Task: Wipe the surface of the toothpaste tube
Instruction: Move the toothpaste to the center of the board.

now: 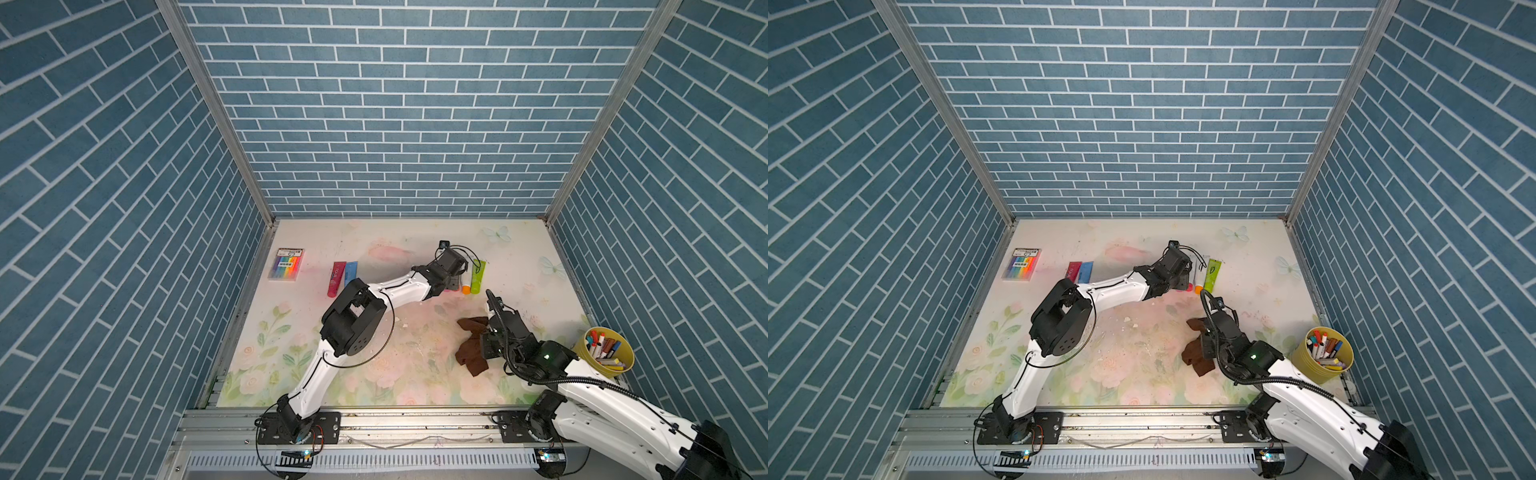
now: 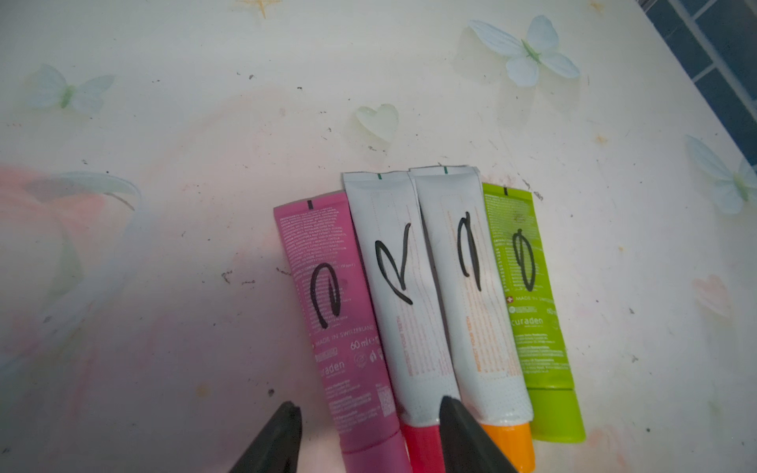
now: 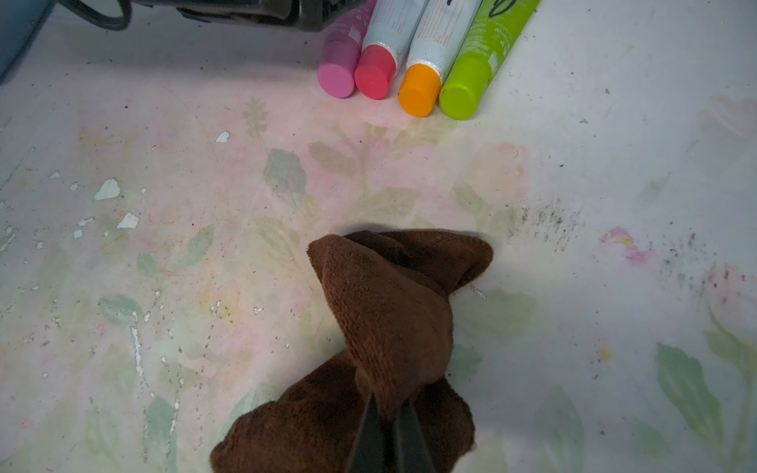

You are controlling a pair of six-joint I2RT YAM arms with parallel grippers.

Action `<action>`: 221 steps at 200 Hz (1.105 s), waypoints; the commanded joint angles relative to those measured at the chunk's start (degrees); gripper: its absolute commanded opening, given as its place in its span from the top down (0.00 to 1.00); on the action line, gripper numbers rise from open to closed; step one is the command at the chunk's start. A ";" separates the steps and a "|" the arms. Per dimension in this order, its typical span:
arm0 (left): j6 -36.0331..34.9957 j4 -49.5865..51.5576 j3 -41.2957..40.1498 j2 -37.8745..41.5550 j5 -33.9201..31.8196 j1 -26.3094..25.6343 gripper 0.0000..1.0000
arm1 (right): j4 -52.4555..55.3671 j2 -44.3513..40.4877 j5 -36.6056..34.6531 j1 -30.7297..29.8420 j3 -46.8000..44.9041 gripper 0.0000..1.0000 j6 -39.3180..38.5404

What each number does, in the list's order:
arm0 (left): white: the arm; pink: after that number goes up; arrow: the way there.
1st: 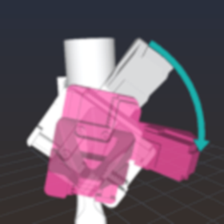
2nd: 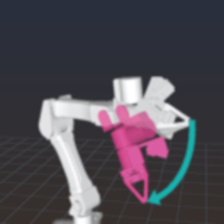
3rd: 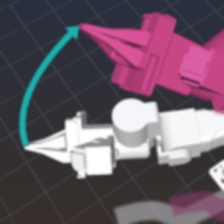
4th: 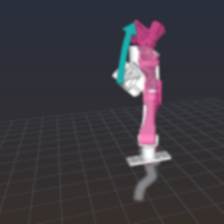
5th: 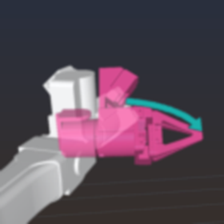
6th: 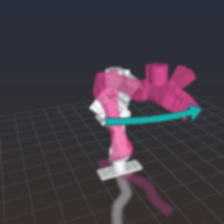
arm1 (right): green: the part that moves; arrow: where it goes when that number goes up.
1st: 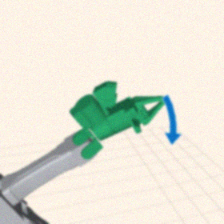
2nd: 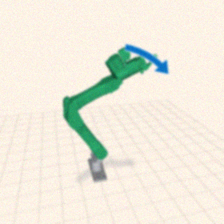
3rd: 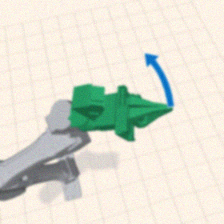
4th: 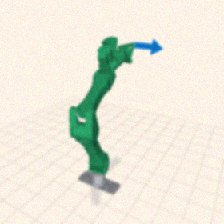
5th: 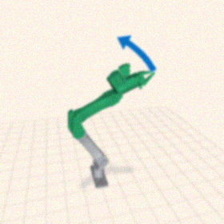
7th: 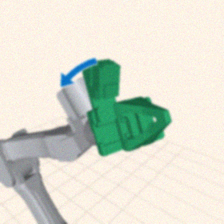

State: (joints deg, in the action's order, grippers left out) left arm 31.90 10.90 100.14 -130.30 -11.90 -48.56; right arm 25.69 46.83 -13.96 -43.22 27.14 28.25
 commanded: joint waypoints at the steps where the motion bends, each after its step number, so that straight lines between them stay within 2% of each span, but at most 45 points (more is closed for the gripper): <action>1: -0.13 2.07 -1.15 -1.93 0.54 0.22 0.43 | -0.11 -0.25 0.25 0.44 -0.07 1.00 1.46; 38: 0.09 3.68 -0.10 -3.44 1.05 0.19 0.45 | -0.38 0.16 0.51 0.51 -0.07 1.00 1.37; 87: -0.26 5.64 1.25 -5.12 0.18 0.11 0.53 | -0.43 0.04 0.73 0.50 -0.07 1.00 1.37; 126: -0.38 6.42 -1.78 -3.48 -3.20 0.13 0.73 | -0.38 -0.16 0.79 0.69 -0.15 1.00 1.37; 156: -1.54 7.00 -4.07 -0.94 -4.79 0.28 0.78 | -0.39 0.06 0.90 0.73 -0.09 1.00 1.35; 182: -4.48 7.25 -8.96 5.52 -4.29 0.06 0.81 | -0.39 -0.61 2.61 1.34 -0.10 1.00 1.00; 200: -6.76 4.33 -18.44 14.46 -3.02 -0.71 0.81 | -1.52 1.37 8.88 3.63 0.80 1.00 -0.67; 221: -9.42 1.97 -29.49 25.08 -1.08 -2.54 0.82 | -1.23 3.42 11.48 4.02 2.58 1.00 -2.12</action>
State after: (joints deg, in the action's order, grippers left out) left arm 26.92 14.96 79.15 -116.68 -14.44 -49.04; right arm 24.84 48.51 -7.70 -39.88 27.38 28.01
